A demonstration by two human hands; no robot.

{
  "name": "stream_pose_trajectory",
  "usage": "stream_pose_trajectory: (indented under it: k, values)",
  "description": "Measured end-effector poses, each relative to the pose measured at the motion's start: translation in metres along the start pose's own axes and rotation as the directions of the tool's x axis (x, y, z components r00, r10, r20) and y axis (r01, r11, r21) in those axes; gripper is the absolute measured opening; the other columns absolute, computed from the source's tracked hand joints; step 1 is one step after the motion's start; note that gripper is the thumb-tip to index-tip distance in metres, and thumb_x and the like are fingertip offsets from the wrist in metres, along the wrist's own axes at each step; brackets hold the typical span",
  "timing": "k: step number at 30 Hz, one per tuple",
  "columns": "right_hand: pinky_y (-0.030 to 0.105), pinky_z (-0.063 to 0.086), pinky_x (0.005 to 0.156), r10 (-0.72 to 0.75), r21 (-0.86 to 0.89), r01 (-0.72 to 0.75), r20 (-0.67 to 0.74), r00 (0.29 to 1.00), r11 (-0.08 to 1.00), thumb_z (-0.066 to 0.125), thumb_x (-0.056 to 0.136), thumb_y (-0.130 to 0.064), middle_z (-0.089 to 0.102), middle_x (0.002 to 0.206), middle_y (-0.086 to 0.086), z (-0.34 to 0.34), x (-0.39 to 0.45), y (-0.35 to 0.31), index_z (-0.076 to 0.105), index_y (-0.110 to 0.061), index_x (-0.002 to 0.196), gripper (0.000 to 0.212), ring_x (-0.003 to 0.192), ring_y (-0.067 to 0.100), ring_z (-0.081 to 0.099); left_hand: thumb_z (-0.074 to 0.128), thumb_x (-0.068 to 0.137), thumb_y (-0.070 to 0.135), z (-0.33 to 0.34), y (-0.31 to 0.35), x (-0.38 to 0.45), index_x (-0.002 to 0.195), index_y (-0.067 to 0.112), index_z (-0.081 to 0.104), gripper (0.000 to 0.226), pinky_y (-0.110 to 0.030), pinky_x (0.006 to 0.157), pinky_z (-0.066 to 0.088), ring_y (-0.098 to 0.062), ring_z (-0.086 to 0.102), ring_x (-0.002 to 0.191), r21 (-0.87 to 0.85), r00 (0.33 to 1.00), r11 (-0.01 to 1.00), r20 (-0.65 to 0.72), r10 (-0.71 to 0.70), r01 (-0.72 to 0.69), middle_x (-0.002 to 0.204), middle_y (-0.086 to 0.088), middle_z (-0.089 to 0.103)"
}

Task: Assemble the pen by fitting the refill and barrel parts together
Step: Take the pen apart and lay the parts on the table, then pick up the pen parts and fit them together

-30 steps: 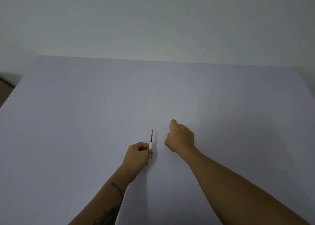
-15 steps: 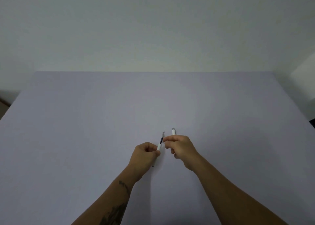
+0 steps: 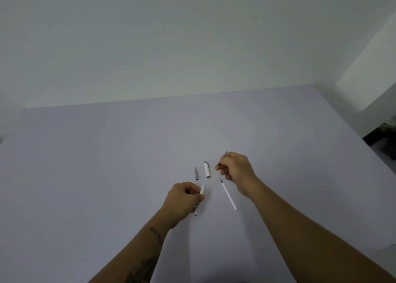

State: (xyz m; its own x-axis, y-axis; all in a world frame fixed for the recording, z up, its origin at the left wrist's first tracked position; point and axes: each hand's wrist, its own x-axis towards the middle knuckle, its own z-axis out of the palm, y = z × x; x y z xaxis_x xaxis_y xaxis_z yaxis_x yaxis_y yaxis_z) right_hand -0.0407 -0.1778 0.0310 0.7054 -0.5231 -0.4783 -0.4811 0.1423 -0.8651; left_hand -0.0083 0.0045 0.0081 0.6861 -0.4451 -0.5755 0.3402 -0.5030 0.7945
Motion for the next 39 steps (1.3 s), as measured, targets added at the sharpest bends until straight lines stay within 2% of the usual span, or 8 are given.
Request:
stream_pose_trajectory:
  k: [4,7,10,15,21,30,36,39]
  values:
    - [0.027,0.045,0.056,-0.012,-0.294,0.012,0.003,1.0,0.956,0.055,0.083,-0.01,0.073,0.066,0.002,-0.026,0.014,0.0,0.067,-0.009,0.072,0.016,0.058,0.015,0.058,0.066,0.087,0.006,0.006,-0.002,0.006,0.079,0.013,0.068,0.011,-0.042,0.08,0.061,-0.027,0.063,0.083,-0.05,0.999,0.998,0.005,-0.035,0.035,0.085,-0.01,0.064]
    - [0.025,0.048,0.061,0.019,-0.587,-0.003,0.021,1.0,0.809,0.057,0.077,-0.014,0.076,0.072,0.002,-0.037,0.019,0.024,0.072,-0.009,0.072,0.016,0.068,0.018,0.067,0.065,0.087,0.006,0.01,-0.003,0.011,0.08,0.011,0.068,0.01,-0.044,0.08,0.061,-0.027,0.064,0.082,-0.081,0.998,0.995,0.004,-0.058,0.059,0.086,-0.011,0.065]
    - [0.024,0.044,0.056,0.034,-0.695,-0.053,-0.041,0.999,0.717,0.056,0.076,-0.011,0.071,0.073,0.009,-0.041,0.022,0.047,0.064,-0.011,0.064,0.015,0.073,0.029,0.066,0.063,0.088,0.005,0.013,-0.003,0.015,0.082,0.008,0.068,0.008,-0.043,0.079,0.061,-0.026,0.063,0.08,-0.092,0.997,0.993,0.001,-0.079,0.078,0.086,-0.012,0.065]
    - [0.025,0.042,0.066,0.039,-0.757,-0.111,-0.113,0.993,0.644,0.057,0.077,-0.016,0.063,0.077,0.003,-0.036,0.024,0.062,0.062,-0.016,0.07,0.008,0.074,0.028,0.057,0.062,0.09,0.004,0.013,-0.006,0.019,0.087,0.007,0.069,0.008,-0.04,0.077,0.061,-0.024,0.063,0.078,-0.081,0.993,0.989,-0.009,-0.122,0.121,0.085,-0.009,0.065]
    - [0.029,0.048,0.072,-0.015,-0.806,-0.091,-0.123,0.992,0.585,0.059,0.083,-0.022,0.066,0.095,0.01,-0.033,0.028,0.068,0.067,-0.01,0.093,0.018,0.091,0.034,0.066,0.061,0.089,0.002,0.013,-0.011,0.02,0.087,0.006,0.07,0.01,-0.044,0.082,0.06,-0.026,0.063,0.08,-0.07,0.989,0.987,-0.013,-0.144,0.143,0.087,-0.012,0.066]
    - [0.03,0.051,0.065,-0.087,-0.786,0.001,-0.068,0.994,0.618,0.053,0.081,-0.017,0.066,0.082,0.004,-0.026,0.014,0.065,0.054,-0.022,0.07,0.012,0.074,0.025,0.062,0.061,0.089,0.002,0.011,-0.012,0.021,0.085,0.007,0.07,0.011,-0.044,0.083,0.06,-0.026,0.064,0.079,-0.085,0.99,0.986,-0.01,-0.144,0.142,0.086,-0.011,0.066]
    - [0.031,0.046,0.076,-0.077,-0.91,0.034,0.002,0.997,0.414,0.057,0.089,-0.028,0.063,0.106,0.009,-0.004,0.005,0.069,0.062,-0.013,0.099,0.019,0.099,0.031,0.063,0.061,0.09,0.004,0.01,-0.016,0.018,0.087,0.01,0.07,0.011,-0.04,0.081,0.059,-0.025,0.063,0.083,-0.038,0.991,0.991,-0.006,-0.131,0.13,0.09,-0.011,0.067]
    - [0.029,0.042,0.072,-0.095,-0.933,0.054,0.022,0.995,0.356,0.056,0.089,-0.02,0.065,0.106,0.009,0.003,-0.001,0.071,0.06,-0.013,0.096,0.01,0.1,0.029,0.064,0.061,0.089,0.003,0.004,-0.018,0.016,0.086,0.009,0.071,0.012,-0.043,0.083,0.059,-0.026,0.063,0.082,-0.044,0.991,0.99,-0.006,-0.133,0.133,0.09,-0.014,0.067]
